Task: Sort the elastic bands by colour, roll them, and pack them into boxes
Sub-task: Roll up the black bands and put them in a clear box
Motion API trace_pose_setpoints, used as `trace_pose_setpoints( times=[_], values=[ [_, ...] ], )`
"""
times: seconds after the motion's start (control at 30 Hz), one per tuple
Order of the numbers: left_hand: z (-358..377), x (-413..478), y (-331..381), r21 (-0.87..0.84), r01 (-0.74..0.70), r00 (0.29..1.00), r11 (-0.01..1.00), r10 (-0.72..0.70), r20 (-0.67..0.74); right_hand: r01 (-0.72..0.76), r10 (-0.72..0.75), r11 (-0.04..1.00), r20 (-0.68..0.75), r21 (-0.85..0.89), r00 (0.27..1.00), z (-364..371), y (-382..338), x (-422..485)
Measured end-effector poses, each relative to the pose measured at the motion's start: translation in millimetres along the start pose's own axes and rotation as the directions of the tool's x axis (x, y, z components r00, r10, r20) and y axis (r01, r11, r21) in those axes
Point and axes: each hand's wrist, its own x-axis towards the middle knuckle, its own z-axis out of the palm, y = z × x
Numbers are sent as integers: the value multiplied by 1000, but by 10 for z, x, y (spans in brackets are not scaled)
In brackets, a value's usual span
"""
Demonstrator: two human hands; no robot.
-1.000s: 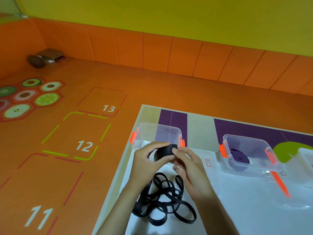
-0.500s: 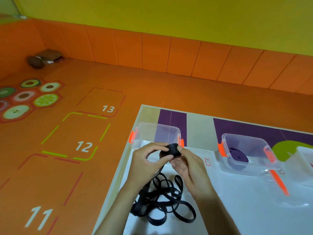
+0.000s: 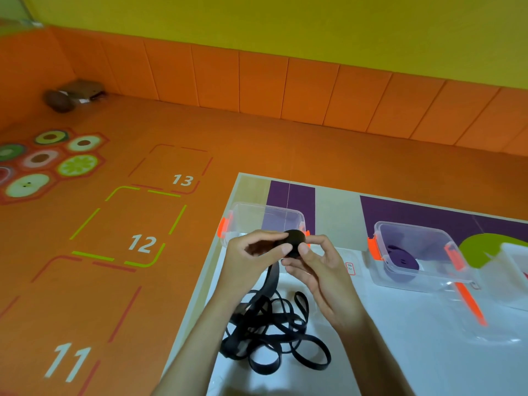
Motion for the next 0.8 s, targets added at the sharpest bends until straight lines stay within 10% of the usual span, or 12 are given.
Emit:
trace_pose_setpoints(
  times=[0.17, 0.47, 0.63, 0.8],
  values=[
    [-94, -2, -12, 101, 41, 999, 994, -43, 10, 40, -29, 867, 30, -497, 999, -96, -159, 35],
    [-61, 2, -24, -128, 128, 988, 984, -138, -74, 44, -45, 999, 28, 23, 999, -1, 87, 136],
    [-217, 63, 18, 85, 106, 992, 991, -112, 64, 43, -30, 917, 39, -397, 999, -130, -185, 192],
    [-117, 128, 83, -70, 177, 983, 982, -173, 53, 144, -153, 954, -16, -264, 988, -61, -273, 256]
  ],
)
